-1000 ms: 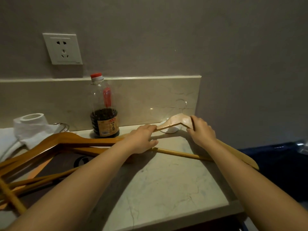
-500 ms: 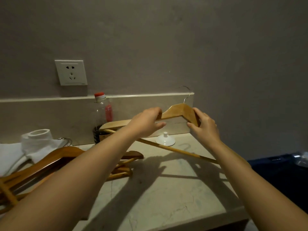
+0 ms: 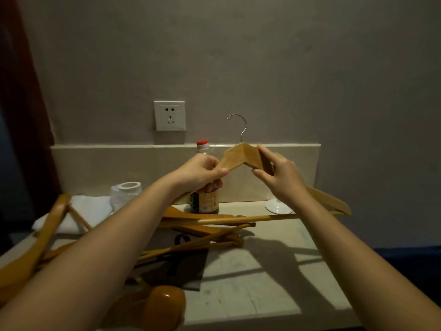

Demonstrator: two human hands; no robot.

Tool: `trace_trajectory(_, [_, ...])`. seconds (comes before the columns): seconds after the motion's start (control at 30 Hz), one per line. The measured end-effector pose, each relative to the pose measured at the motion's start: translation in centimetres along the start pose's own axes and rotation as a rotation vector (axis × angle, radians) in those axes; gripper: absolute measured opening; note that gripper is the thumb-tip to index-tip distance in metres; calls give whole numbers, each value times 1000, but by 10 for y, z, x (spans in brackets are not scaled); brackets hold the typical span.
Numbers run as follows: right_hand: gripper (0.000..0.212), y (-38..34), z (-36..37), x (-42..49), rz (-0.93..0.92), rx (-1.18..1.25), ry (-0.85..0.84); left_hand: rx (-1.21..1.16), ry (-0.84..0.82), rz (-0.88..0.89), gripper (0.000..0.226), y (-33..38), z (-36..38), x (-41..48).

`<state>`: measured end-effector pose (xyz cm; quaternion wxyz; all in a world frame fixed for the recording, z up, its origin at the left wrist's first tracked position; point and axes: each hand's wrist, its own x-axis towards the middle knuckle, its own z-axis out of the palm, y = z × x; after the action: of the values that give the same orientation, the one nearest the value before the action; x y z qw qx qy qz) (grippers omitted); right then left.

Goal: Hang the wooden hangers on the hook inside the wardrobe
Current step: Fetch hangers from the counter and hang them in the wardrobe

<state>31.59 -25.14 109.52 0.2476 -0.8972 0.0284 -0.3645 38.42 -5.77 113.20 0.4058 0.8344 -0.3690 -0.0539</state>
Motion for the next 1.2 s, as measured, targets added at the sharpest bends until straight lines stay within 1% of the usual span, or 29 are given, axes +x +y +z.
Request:
trace_trajectory(0.1, [61, -28, 18, 2, -46, -17, -25, -34, 87, -26, 18, -18, -26, -25])
trace_trajectory(0.2, [60, -58, 37, 0, -80, -82, -64, -72, 232, -48, 17, -36, -50, -49])
trace_trajectory(0.3, [56, -88, 59, -7, -138, -92, -18, -89, 368, -50, 15, -56, -68, -71])
trace_trajectory(0.37, [46, -108, 75, -13, -171, -44, -12, -92, 480, -61, 15, -72, -84, -86])
trace_trajectory(0.43, [29, -125, 91, -19, -204, 30, -48, -117, 580, -72, 13, -89, -102, -102])
trace_trajectory(0.5, [16, -139, 106, -25, -224, 80, -157, -120, 643, -70, 13, -103, -117, -118])
trace_trajectory(0.53, [14, -146, 114, -29, -223, 77, -246, -109, 666, -70, 14, -109, -123, -126])
trace_trajectory(0.63, [16, -170, 141, -41, -219, 13, -533, -69, 713, -72, 16, -125, -140, -147])
trace_trajectory(0.73, [17, -192, 166, -58, -254, 38, -677, -21, 765, -75, 11, -137, -154, -164])
trace_trajectory(0.8, [18, -206, 178, -71, -251, 99, -746, -46, 814, -89, 9, -145, -160, -172])
trace_trajectory(0.9, [24, -225, 193, -85, -283, 115, -817, -112, 883, -102, 12, -152, -170, -183])
trace_trajectory(1.07, [51, -258, 211, -102, -261, 130, -924, -181, 920, -103, 16, -151, -185, -193])
trace_trajectory(1.2, [64, -274, 218, -109, -267, 142, -950, -182, 926, -87, 14, -146, -192, -197])
